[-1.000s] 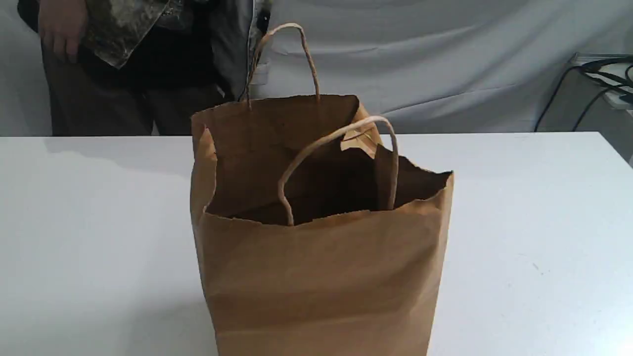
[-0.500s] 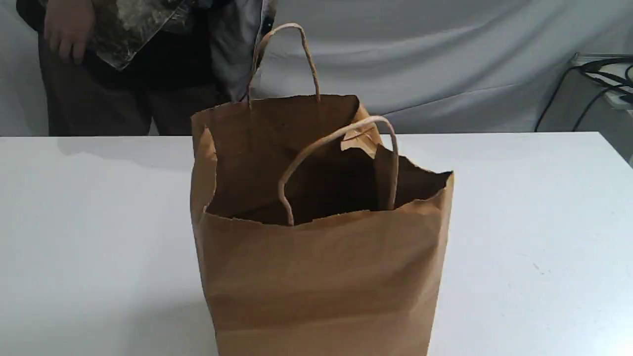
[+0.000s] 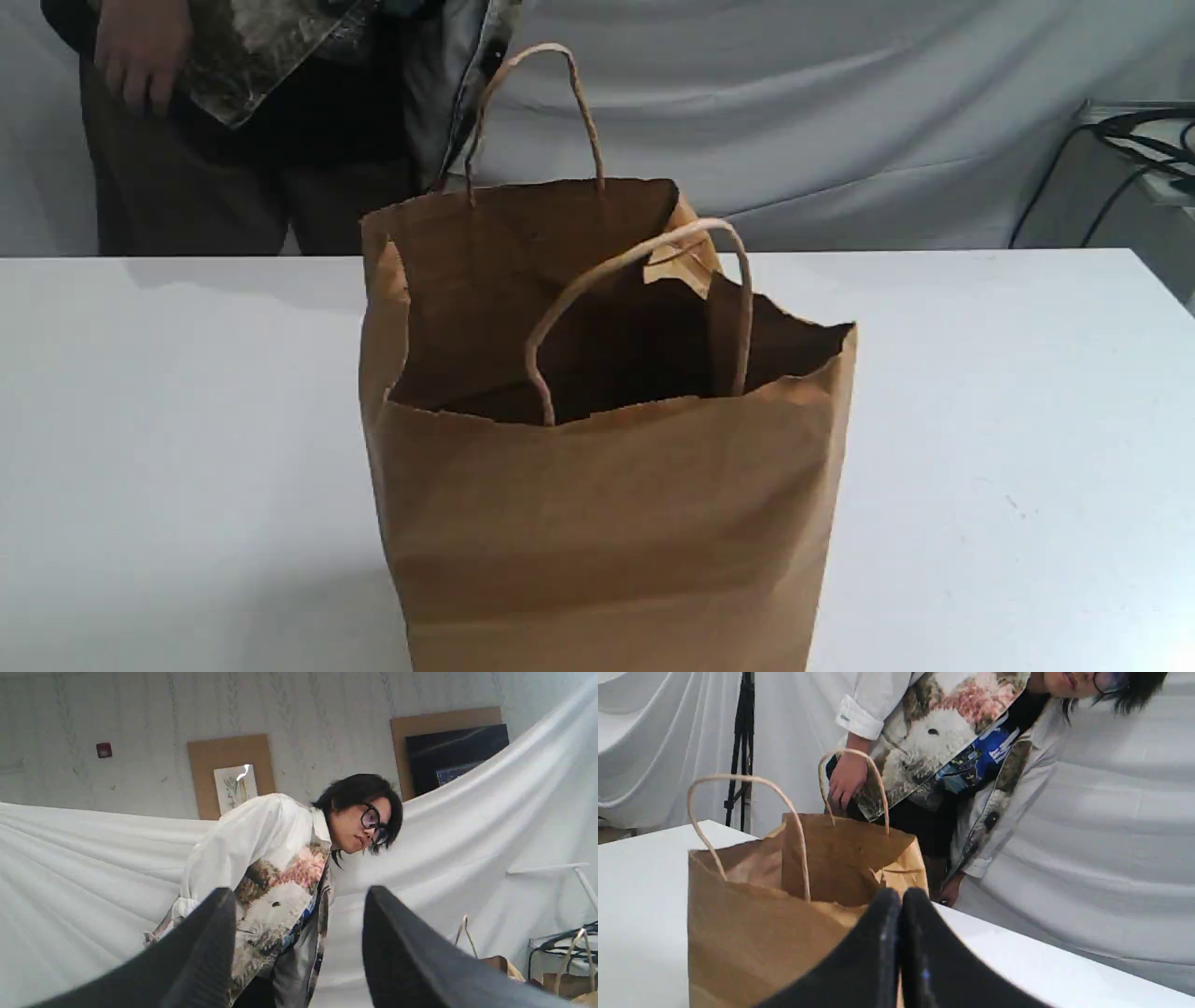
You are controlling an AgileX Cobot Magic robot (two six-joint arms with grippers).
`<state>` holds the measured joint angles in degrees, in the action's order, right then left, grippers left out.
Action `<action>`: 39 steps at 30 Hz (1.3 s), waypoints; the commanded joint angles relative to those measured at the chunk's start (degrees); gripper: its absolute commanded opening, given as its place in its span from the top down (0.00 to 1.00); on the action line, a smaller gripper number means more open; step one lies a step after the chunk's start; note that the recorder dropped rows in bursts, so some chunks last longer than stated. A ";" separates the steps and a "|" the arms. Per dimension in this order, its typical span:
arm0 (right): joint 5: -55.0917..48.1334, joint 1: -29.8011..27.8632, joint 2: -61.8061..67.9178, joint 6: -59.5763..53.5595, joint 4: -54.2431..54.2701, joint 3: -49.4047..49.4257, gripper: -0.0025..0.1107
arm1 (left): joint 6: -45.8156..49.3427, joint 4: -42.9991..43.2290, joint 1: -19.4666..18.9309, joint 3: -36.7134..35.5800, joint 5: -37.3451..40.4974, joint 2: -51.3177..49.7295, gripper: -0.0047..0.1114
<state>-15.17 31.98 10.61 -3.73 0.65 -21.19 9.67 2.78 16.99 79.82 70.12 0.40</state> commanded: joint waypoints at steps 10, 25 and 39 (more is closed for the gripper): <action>4.03 0.14 -0.24 1.16 -0.95 5.33 0.98 | -0.66 -10.61 0.31 -31.90 -26.39 -0.40 0.71; 4.03 0.14 -0.24 1.16 17.12 5.33 0.98 | -1.04 -19.97 0.31 -68.84 -64.47 -0.40 0.71; 4.03 0.14 -0.24 1.16 17.12 5.33 0.98 | -0.66 -27.14 0.31 -70.81 -68.70 -0.40 0.71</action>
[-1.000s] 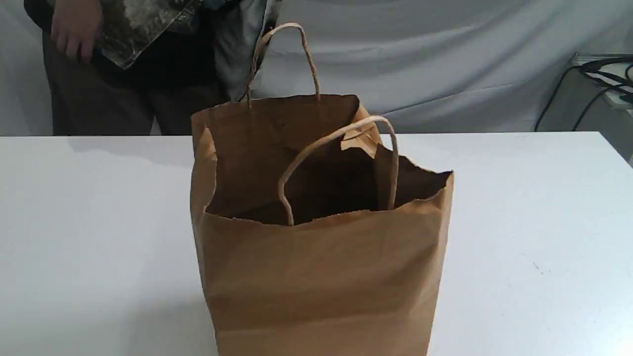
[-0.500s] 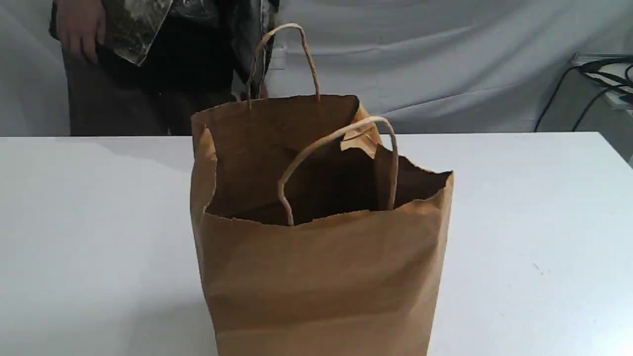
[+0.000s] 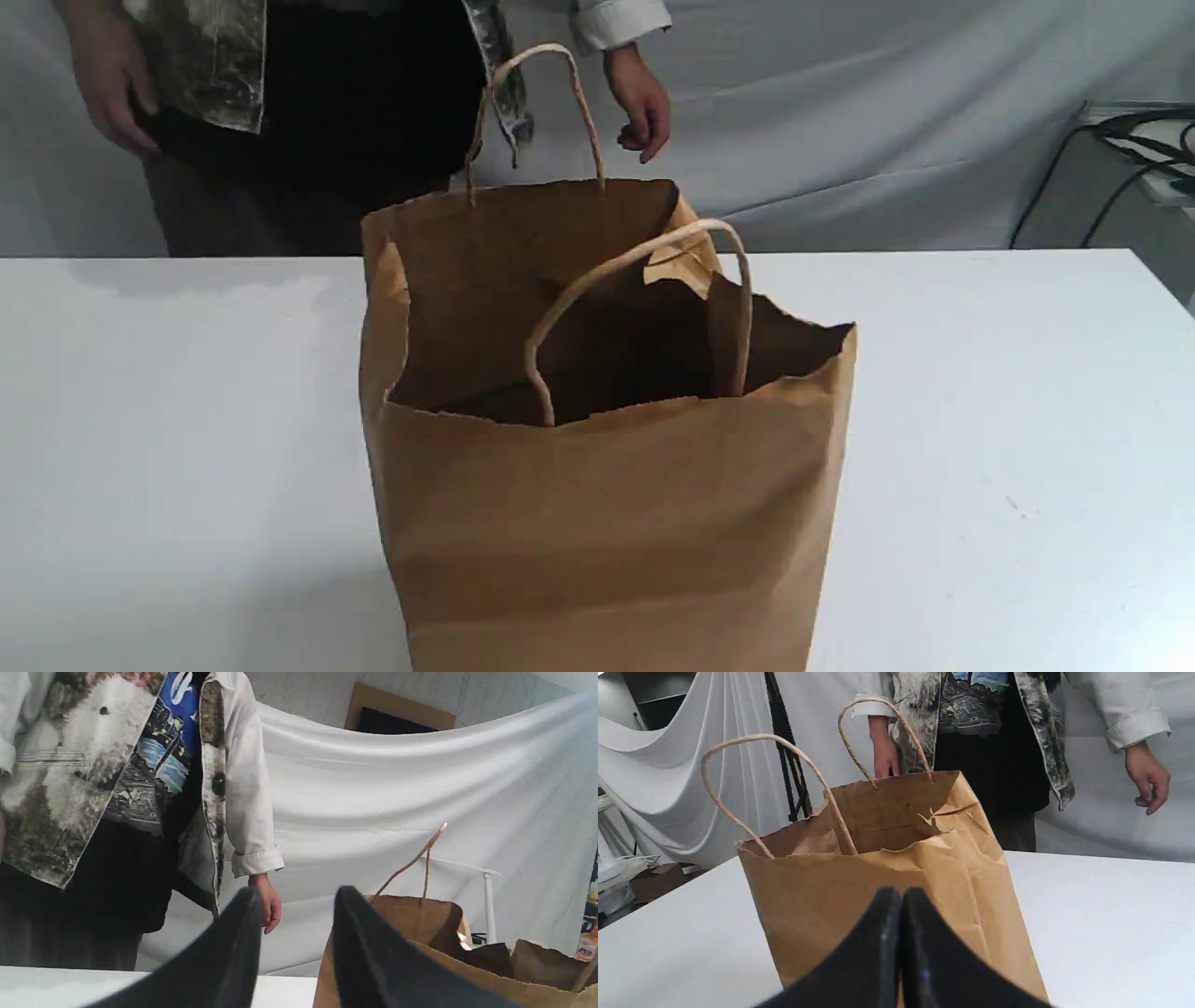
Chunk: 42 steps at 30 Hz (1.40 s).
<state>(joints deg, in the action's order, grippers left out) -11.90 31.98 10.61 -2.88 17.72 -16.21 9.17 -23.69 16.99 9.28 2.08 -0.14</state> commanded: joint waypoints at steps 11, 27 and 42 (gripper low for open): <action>0.76 0.14 -0.24 0.31 0.04 0.36 0.98 | 3.29 15.19 -0.24 -2.02 2.01 0.14 0.71; 0.76 0.14 -0.24 0.31 0.04 0.36 0.98 | -3.76 15.39 -11.77 -9.28 8.51 0.14 0.71; 0.76 0.14 -0.24 0.31 0.04 0.36 0.98 | -9.17 7.47 -11.77 -9.28 13.30 0.14 0.71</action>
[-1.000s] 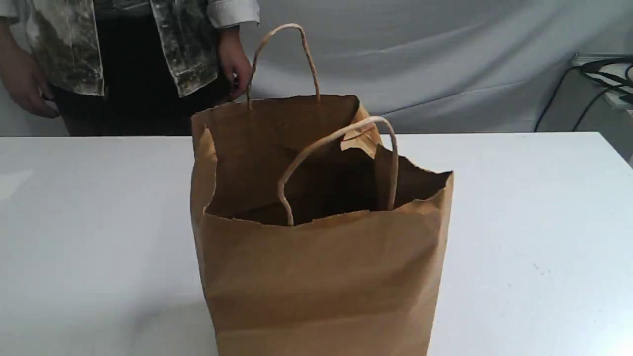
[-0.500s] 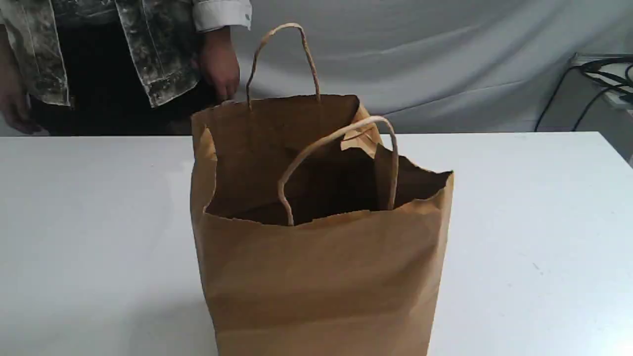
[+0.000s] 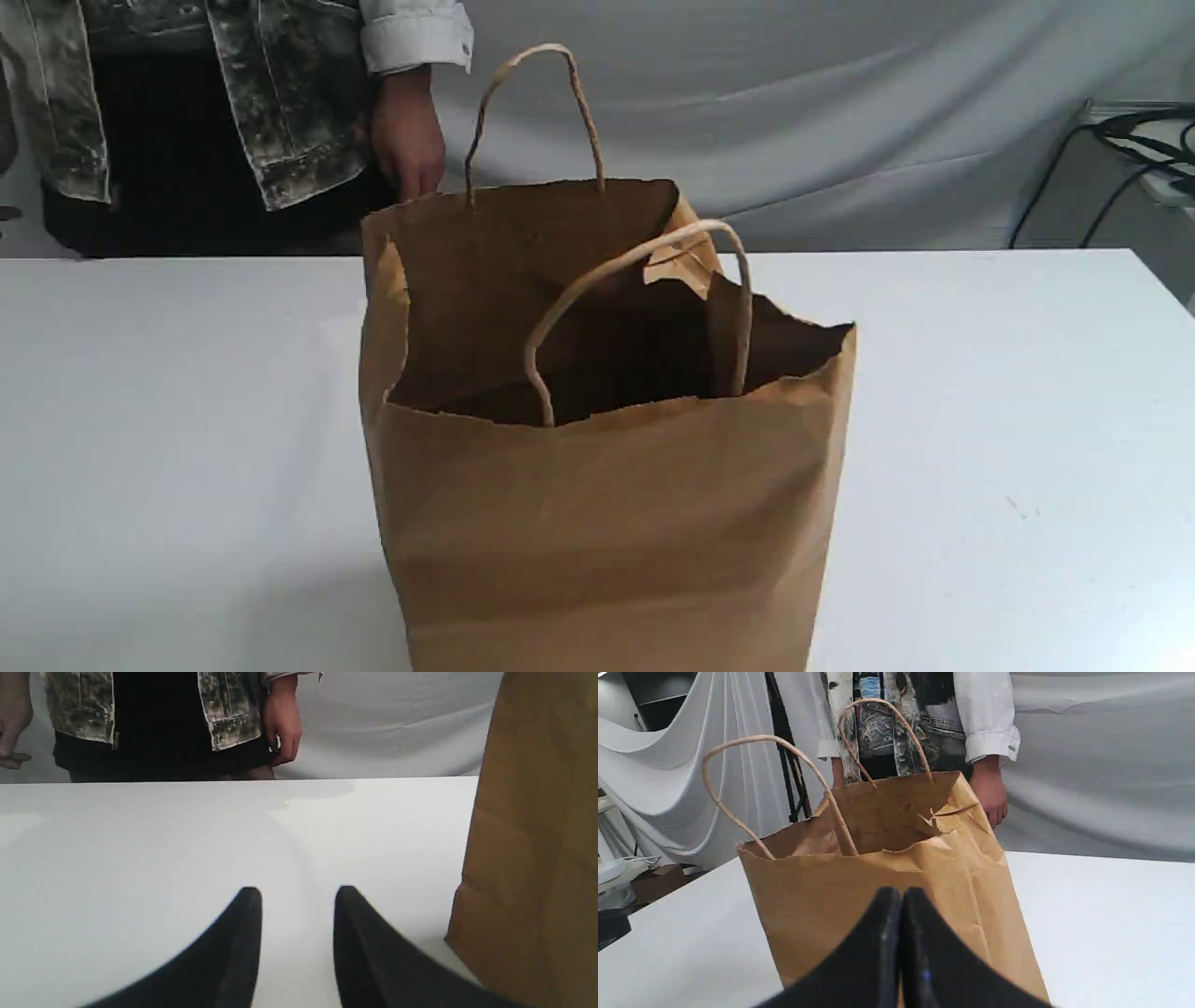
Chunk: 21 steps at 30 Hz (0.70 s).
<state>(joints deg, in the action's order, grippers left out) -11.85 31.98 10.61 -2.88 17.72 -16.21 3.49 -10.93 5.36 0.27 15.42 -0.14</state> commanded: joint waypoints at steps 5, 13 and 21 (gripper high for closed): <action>0.71 0.14 -0.24 0.31 0.05 0.36 0.98 | -3.49 -6.10 -0.15 -0.27 -0.04 0.14 0.71; 0.71 0.14 -0.24 0.31 0.05 0.36 0.98 | -3.49 -6.10 -0.15 -0.27 -0.04 0.14 0.71; 0.71 0.14 -0.24 0.31 0.05 0.36 0.98 | -3.49 -6.10 -0.15 -0.27 -0.04 0.14 0.71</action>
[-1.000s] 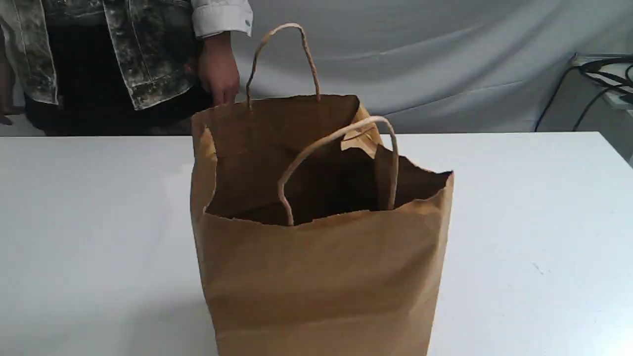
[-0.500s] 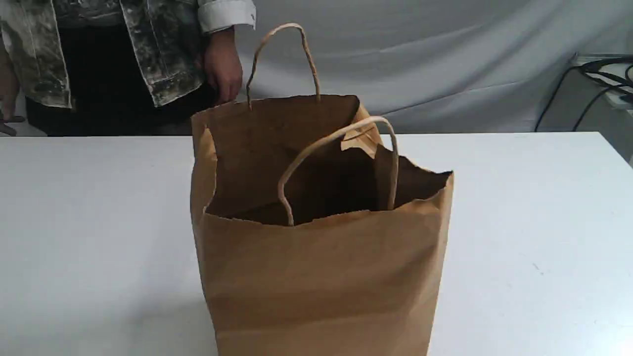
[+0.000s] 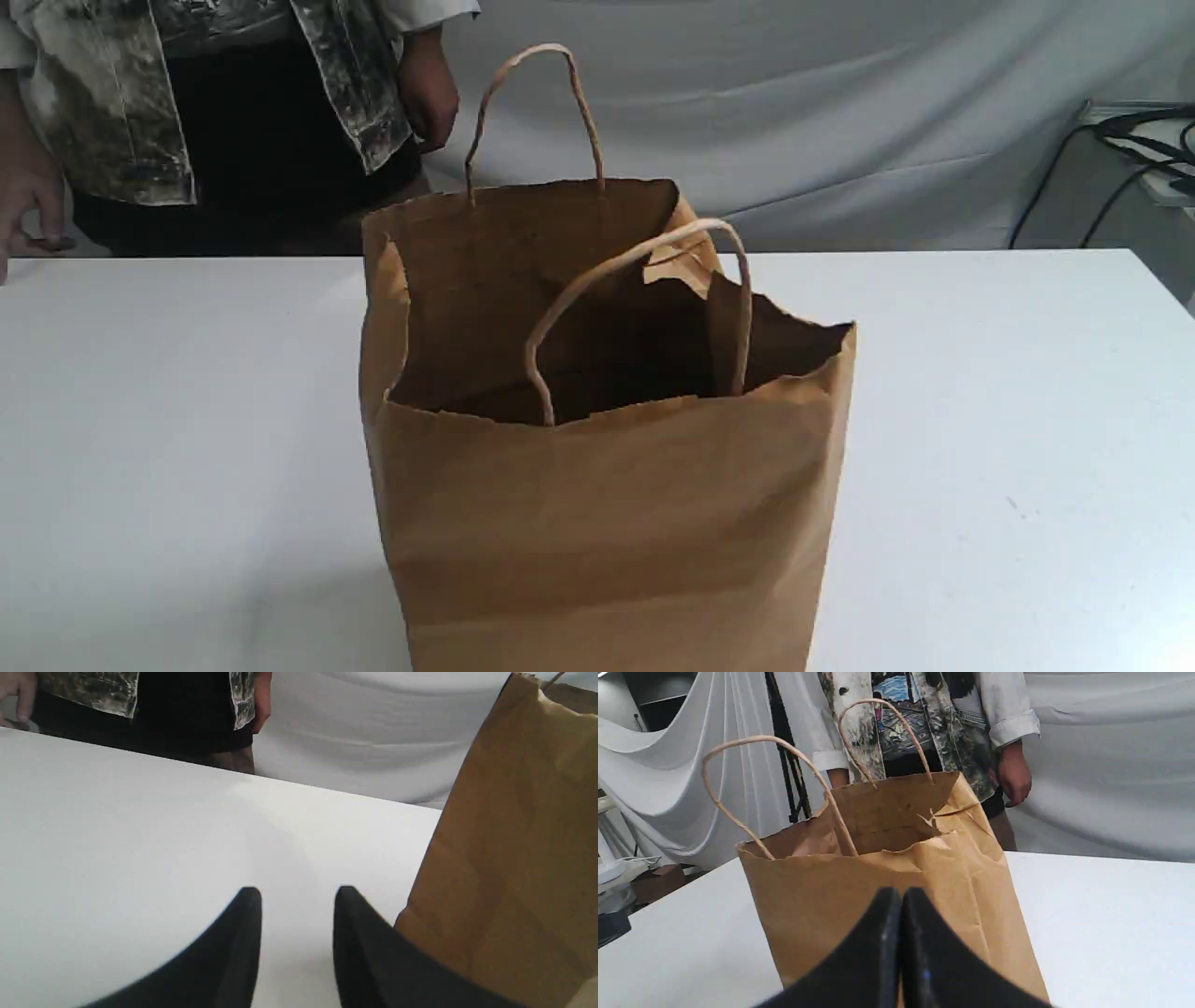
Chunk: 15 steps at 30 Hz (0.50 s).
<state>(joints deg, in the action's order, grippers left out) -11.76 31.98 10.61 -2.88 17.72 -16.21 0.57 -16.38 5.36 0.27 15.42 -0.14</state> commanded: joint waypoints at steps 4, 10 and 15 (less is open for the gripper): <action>5.19 0.14 -0.24 -3.02 -5.76 0.36 0.98 | -0.57 -0.65 -0.15 -0.27 -0.04 0.14 0.71; 14.65 0.81 -1.02 -3.13 -6.81 0.36 0.98 | -0.57 -0.65 -0.15 -0.27 -0.15 0.14 0.71; 18.38 -4.83 -5.32 -3.13 -8.11 0.36 0.98 | -0.57 -0.65 -0.15 -0.27 -0.15 0.14 0.71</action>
<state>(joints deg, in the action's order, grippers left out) 4.65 29.32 6.68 -5.75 10.62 -16.21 0.57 -16.50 5.36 0.27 15.42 -0.14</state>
